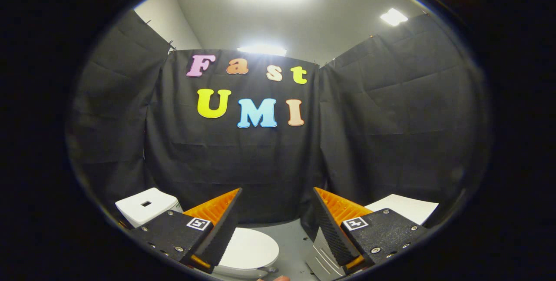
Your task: Open the toilet lid.
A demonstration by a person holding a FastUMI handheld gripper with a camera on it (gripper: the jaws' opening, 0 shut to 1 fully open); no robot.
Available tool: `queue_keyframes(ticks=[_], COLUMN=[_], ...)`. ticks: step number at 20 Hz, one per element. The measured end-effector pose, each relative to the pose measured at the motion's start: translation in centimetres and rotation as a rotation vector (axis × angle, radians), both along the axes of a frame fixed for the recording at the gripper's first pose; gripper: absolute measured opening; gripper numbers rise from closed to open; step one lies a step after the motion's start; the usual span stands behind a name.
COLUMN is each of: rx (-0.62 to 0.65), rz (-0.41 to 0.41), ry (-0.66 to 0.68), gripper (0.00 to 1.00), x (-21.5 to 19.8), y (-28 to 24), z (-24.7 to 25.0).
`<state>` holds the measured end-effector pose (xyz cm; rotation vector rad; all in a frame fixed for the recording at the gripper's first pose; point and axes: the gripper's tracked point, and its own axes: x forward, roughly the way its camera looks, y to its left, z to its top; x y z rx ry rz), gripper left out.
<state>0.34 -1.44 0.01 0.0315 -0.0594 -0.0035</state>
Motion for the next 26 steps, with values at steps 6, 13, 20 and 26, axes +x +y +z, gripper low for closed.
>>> queue_keyframes(ticks=[6, 13, 20, 26], rx=[0.014, 0.125, 0.337, 0.498], rz=[0.032, 0.122, 0.22, 0.186], ry=[0.008, 0.116, 0.258, 0.43], gripper=[0.95, 0.95, 0.95, 0.96], x=[0.2, 1.8, 3.8, 5.4], y=[1.3, 5.7, 9.8, 8.7], z=[-0.5, -4.7, -11.2, -20.6])
